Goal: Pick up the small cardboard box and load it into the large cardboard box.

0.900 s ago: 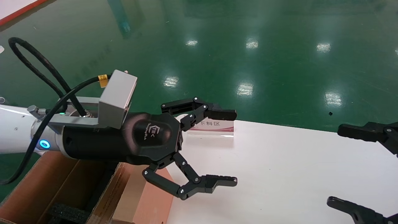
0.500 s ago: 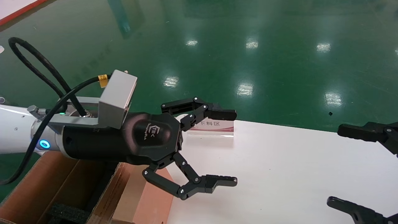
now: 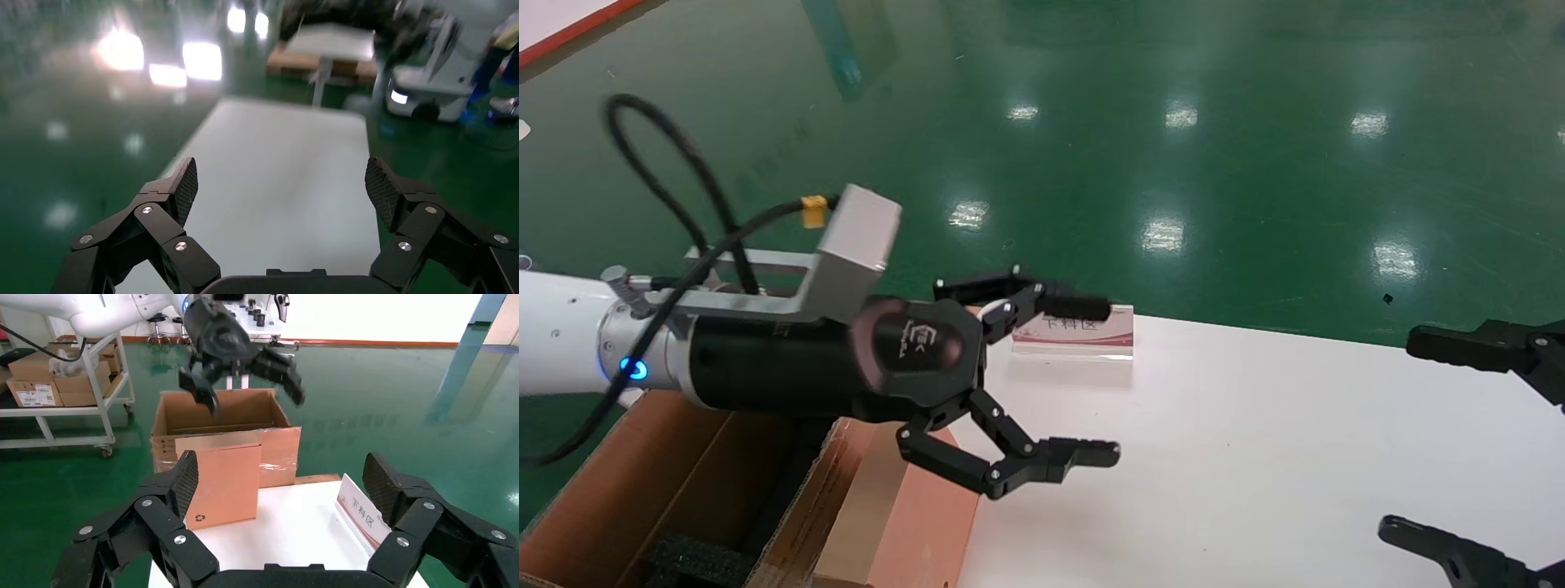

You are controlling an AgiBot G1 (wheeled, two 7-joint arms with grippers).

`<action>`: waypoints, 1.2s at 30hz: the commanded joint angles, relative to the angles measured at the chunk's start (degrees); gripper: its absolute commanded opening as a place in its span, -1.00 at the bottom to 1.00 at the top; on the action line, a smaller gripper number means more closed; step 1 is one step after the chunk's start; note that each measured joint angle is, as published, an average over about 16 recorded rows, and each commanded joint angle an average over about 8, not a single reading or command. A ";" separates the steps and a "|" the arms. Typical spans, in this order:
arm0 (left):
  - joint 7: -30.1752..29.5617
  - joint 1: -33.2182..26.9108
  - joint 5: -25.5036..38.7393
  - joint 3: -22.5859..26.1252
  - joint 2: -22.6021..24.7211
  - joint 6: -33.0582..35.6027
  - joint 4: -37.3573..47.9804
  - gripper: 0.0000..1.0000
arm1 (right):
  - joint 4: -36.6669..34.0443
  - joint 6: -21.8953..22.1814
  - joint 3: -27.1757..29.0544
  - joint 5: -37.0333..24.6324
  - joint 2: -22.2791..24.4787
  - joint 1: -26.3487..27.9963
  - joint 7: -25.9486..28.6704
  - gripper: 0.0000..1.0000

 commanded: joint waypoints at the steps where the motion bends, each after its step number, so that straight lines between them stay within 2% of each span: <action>1: -2.28 -0.72 2.26 0.98 -1.11 -0.80 -0.93 1.00 | -0.01 0.00 -0.01 0.01 0.00 0.01 -0.01 1.00; 10: -22.66 -18.12 21.34 12.74 0.82 5.25 -2.07 1.00 | -0.01 0.01 -0.05 0.03 0.02 0.02 -0.03 1.00; 20: -40.33 -34.25 31.86 31.26 2.60 6.58 -2.32 1.00 | -0.01 0.03 -0.09 0.06 0.03 0.03 -0.05 1.00; 26: -47.91 -43.39 34.89 42.27 3.93 6.48 -2.65 1.00 | -0.01 0.04 -0.12 0.08 0.05 0.03 -0.06 1.00; 36: -57.23 -54.53 32.78 58.51 6.37 6.32 -2.92 1.00 | -0.01 0.06 -0.16 0.11 0.06 0.04 -0.08 1.00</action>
